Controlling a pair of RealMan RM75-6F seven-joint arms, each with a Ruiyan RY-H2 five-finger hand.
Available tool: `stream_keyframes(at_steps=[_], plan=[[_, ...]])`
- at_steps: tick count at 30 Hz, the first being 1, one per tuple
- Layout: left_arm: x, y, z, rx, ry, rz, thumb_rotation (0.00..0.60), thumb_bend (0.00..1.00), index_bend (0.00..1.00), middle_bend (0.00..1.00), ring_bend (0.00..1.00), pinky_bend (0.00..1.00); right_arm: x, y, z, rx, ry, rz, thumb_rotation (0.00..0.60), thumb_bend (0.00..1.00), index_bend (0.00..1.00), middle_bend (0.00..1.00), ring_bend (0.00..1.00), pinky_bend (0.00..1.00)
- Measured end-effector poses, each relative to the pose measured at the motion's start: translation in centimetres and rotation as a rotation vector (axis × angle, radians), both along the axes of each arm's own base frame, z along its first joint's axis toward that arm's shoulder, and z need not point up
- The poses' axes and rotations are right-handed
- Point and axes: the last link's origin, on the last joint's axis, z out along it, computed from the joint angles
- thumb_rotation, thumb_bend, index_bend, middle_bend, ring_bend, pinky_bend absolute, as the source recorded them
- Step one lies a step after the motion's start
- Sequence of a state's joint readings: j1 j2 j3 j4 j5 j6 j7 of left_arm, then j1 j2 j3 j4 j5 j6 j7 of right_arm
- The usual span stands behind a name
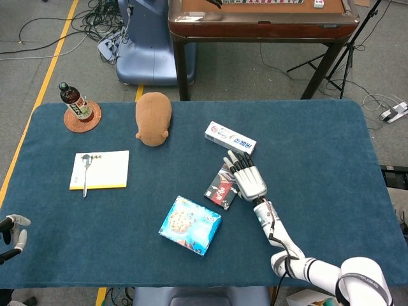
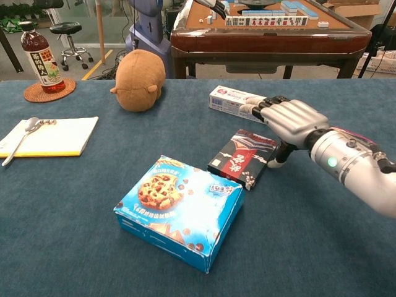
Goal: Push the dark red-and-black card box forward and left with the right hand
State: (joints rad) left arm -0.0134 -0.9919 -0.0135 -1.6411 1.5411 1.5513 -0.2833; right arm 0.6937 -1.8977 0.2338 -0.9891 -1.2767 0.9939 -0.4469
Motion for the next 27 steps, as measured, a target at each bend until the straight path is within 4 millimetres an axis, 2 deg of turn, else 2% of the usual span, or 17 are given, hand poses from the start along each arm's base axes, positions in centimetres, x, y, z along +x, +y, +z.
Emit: stream_keyframes(at_steps=[13, 27], plan=[[-0.1, -0.1, 0.0, -0.002, -0.003, 0.003, 0.6, 0.48, 0.47, 0.72, 0.69, 0.8, 1.8, -0.9, -0.7, -0.015, -0.025, -0.023, 0.6, 0.0, 0.0, 0.0, 0.0, 0.0], [-0.1, -0.1, 0.0, -0.003, -0.004, 0.001, 0.6, 0.48, 0.47, 0.72, 0.69, 0.8, 2.1, -1.5, -1.4, -0.012, -0.053, -0.046, 0.6, 0.0, 0.0, 0.0, 0.0, 0.0]])
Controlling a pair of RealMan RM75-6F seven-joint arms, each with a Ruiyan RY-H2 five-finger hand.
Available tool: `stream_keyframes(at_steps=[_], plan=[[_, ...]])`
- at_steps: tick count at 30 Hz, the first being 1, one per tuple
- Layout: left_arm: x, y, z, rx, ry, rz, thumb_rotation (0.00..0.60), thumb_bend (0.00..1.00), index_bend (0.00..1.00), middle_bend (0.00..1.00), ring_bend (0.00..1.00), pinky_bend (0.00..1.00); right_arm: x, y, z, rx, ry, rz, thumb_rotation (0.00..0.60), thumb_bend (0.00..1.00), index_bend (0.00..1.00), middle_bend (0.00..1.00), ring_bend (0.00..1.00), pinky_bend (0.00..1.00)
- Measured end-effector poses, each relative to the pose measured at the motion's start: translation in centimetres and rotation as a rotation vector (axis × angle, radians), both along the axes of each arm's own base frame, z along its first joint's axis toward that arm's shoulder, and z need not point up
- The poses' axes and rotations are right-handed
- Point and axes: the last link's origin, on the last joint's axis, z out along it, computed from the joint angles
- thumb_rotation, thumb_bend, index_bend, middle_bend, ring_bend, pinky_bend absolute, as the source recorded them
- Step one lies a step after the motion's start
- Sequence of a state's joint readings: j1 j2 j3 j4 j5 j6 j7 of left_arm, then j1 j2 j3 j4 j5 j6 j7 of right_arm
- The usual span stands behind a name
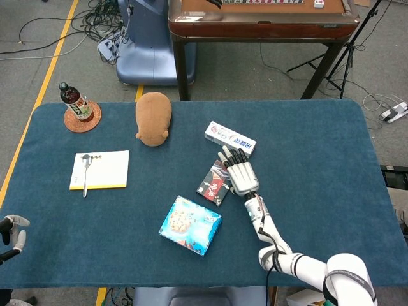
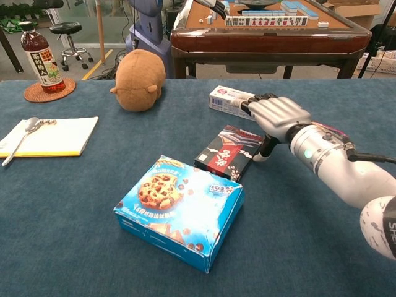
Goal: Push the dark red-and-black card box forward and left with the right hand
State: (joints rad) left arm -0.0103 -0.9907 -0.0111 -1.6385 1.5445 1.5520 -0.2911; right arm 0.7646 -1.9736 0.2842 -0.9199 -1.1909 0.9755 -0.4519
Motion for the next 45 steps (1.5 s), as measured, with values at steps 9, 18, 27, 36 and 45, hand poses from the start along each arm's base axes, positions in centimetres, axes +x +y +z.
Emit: stream_keyframes(at_steps=[9, 18, 27, 36, 45], plan=[[0.0, 0.0, -0.2, -0.002, 0.011, -0.002, 0.6, 0.48, 0.47, 0.72, 0.69, 0.8, -0.5, 1.4, 1.5, -0.003, -0.027, 0.048, 0.6, 0.0, 0.0, 0.0, 0.0, 0.0], [0.4, 0.4, -0.6, 0.005, 0.014, -0.023, 0.6, 0.48, 0.46, 0.72, 0.69, 0.8, -3.5, 4.8, 6.8, -0.017, -0.032, 0.044, 0.6, 0.0, 0.0, 0.0, 0.0, 0.0], [1.4, 1.0, -1.6, 0.051, -0.001, -0.094, 0.6, 0.48, 0.43, 0.72, 0.69, 0.8, -7.5, 10.3, 14.9, -0.075, 0.058, -0.047, 0.6, 0.0, 0.0, 0.03, 0.0, 0.0], [1.8, 1.3, -2.5, 0.042, 0.021, -0.125, 0.6, 0.48, 0.42, 0.72, 0.69, 0.8, -11.9, 17.3, 20.7, -0.131, 0.116, -0.164, 0.6, 0.0, 0.04, 0.09, 0.0, 0.0], [1.9, 1.3, -2.5, 0.041, 0.028, -0.13, 0.6, 0.48, 0.42, 0.72, 0.69, 0.8, -13.1, 22.1, 22.5, -0.18, 0.026, -0.184, 0.6, 0.0, 0.12, 0.11, 0.0, 0.0]])
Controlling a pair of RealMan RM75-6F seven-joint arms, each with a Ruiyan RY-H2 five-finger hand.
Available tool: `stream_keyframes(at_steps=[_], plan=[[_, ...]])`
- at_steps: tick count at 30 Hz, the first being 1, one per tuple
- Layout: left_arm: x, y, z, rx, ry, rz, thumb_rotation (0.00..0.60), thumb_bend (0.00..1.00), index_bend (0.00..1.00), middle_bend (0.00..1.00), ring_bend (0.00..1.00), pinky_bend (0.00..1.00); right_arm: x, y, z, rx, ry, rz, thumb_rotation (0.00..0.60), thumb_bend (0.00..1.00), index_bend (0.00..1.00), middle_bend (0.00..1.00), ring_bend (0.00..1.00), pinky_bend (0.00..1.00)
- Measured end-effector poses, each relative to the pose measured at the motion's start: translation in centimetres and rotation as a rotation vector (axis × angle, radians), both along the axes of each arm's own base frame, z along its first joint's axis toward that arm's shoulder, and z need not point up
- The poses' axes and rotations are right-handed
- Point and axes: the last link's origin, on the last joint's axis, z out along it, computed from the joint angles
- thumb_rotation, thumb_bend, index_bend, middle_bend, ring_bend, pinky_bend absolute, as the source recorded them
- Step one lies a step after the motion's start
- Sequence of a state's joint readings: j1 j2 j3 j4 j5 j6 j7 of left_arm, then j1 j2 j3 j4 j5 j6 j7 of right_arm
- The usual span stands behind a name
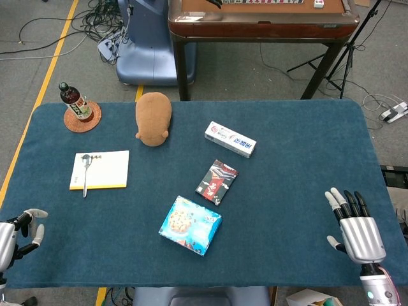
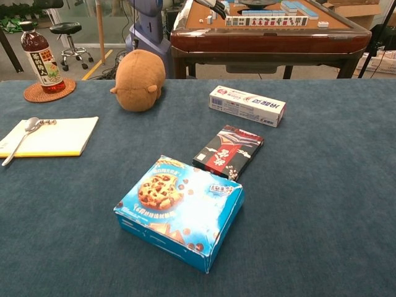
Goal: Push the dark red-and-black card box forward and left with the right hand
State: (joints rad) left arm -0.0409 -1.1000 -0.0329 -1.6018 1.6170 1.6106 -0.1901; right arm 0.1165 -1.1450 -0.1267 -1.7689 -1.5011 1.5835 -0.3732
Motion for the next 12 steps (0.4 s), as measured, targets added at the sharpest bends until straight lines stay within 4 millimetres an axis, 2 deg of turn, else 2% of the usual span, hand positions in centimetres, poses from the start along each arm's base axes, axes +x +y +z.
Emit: stream_keyframes(at_steps=[5, 12], plan=[[0.2, -0.1, 0.1, -0.011, 0.0, -0.01, 0.6, 0.48, 0.42, 0.72, 0.69, 0.8, -0.1, 0.8, 1.0, -0.049, -0.002, 0.052, 0.6, 0.0, 0.13, 0.12, 0.0, 0.0], [0.3, -0.2, 0.0, -0.024, -0.001, -0.012, 0.6, 0.48, 0.43, 0.72, 0.69, 0.8, -0.7, 0.7, 1.2, -0.053, -0.023, 0.031, 0.6, 0.0, 0.13, 0.12, 0.0, 0.0]])
